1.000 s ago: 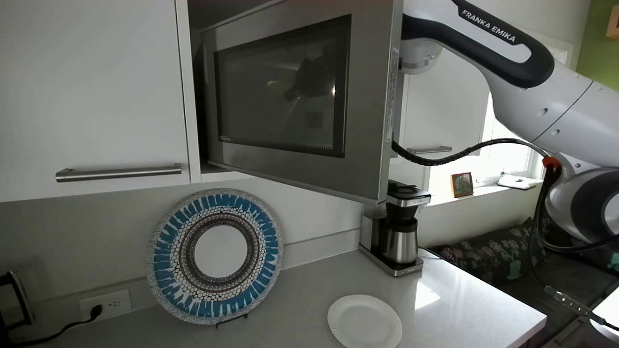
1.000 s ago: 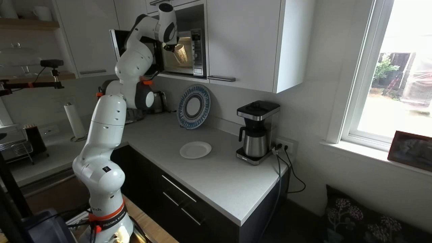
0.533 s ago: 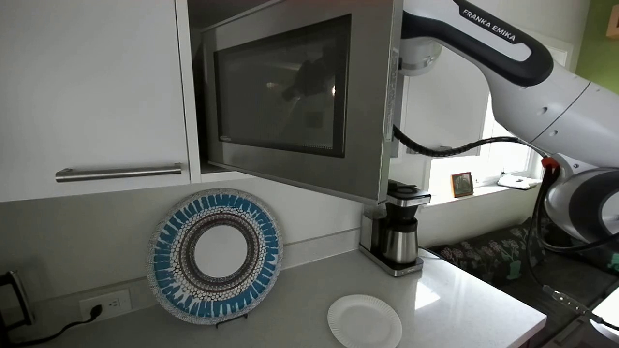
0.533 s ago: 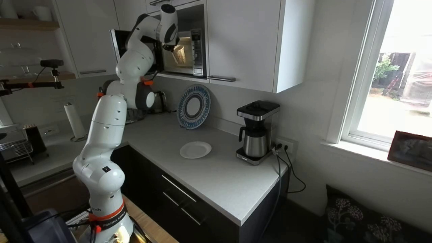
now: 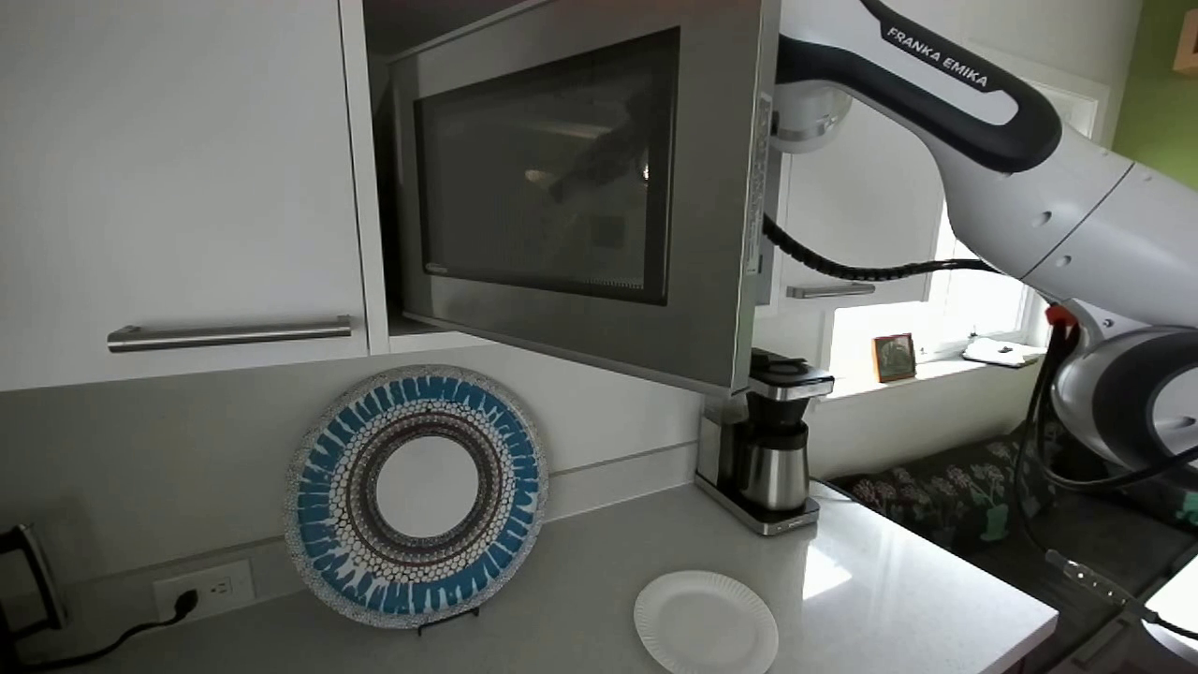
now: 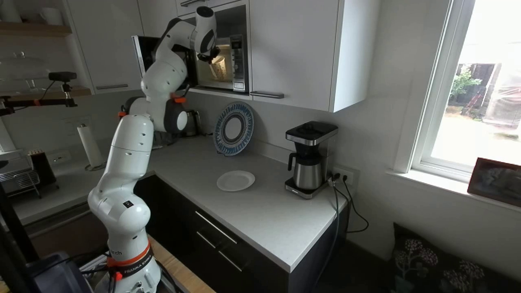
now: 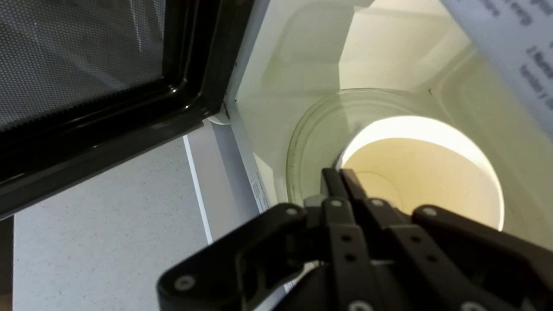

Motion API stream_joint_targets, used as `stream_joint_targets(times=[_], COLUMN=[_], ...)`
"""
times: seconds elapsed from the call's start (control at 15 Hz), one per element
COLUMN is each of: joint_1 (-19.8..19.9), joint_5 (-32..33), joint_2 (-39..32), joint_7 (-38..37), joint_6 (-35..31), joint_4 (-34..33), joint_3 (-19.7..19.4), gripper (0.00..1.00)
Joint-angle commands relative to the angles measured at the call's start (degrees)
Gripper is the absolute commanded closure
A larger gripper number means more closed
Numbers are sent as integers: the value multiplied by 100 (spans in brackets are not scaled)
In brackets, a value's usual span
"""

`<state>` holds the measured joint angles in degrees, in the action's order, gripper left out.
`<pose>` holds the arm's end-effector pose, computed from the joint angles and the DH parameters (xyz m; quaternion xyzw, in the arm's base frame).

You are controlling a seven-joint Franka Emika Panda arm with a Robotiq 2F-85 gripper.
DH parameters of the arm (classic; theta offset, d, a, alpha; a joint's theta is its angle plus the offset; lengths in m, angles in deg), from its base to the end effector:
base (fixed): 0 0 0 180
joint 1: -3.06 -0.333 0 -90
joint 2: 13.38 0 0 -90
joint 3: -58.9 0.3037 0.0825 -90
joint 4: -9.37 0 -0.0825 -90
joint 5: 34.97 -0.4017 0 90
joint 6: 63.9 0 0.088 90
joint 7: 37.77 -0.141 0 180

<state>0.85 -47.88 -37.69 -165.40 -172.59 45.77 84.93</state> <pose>0.6166 0.2265 0.8391 -0.5411 0.7020 0.0926 0.4536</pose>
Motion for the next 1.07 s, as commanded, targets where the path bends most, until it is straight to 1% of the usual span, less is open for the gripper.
stream_joint_targets(times=[0.0,0.33,0.6,0.67,0.73,0.8,0.87,1.0], joint_1=[-77,-79,-55,-31,-12,0,21,34], joint_5=[186,159,107,31,-24,-66,-124,-179], joint_2=[-93,-163,-247,-277,-299,-329,-362,-419], joint_7=[-333,-414,-340,-343,-368,-371,-386,-410], joint_6=[190,340,308,273,269,255,290,277], joint_4=[-151,-255,-369,-423,-474,-525,-566,-633], joint_3=[-126,-144,-122,-88,-69,-53,-28,-6], gripper=[99,99,99,98,89,89,93,100])
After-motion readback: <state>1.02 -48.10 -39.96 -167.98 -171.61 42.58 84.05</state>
